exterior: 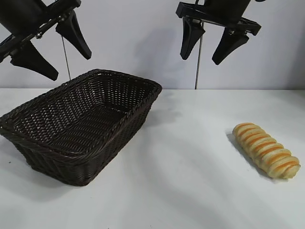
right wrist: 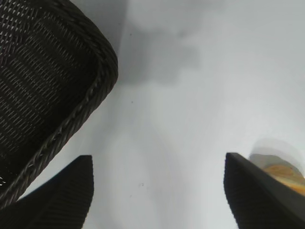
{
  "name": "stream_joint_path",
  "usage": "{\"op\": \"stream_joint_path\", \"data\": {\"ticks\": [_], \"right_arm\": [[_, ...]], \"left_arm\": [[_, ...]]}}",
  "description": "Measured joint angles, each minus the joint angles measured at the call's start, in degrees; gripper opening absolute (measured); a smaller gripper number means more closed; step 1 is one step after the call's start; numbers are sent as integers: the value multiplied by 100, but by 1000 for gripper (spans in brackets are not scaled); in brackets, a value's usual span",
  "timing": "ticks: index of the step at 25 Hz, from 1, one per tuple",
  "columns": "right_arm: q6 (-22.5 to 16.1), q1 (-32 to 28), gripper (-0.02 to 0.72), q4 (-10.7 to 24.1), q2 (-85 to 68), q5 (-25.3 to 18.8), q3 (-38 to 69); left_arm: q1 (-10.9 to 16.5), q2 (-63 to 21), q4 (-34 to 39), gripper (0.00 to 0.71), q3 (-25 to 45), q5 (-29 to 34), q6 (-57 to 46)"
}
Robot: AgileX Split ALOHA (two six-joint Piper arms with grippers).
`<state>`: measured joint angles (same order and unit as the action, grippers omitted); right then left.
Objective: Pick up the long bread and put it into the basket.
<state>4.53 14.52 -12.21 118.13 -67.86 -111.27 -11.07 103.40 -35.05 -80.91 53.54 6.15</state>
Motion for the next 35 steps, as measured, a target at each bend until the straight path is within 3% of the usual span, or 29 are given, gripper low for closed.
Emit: {"op": "stream_joint_path", "data": {"ticks": [7, 18, 25, 35], "right_arm": [[-5, 0, 549, -6, 0, 0, 0], [-5, 0, 549, -6, 0, 5, 0], [-5, 0, 549, -6, 0, 5, 0], [-5, 0, 549, -19, 0, 5, 0]], "left_arm": [[0, 0, -6, 540, 0, -107, 0], [0, -345, 24, 540, 155, 621, 0], [0, -1216, 238, 540, 1122, 432, -200], [0, -1985, 303, 540, 2354, -460, -1967]]}}
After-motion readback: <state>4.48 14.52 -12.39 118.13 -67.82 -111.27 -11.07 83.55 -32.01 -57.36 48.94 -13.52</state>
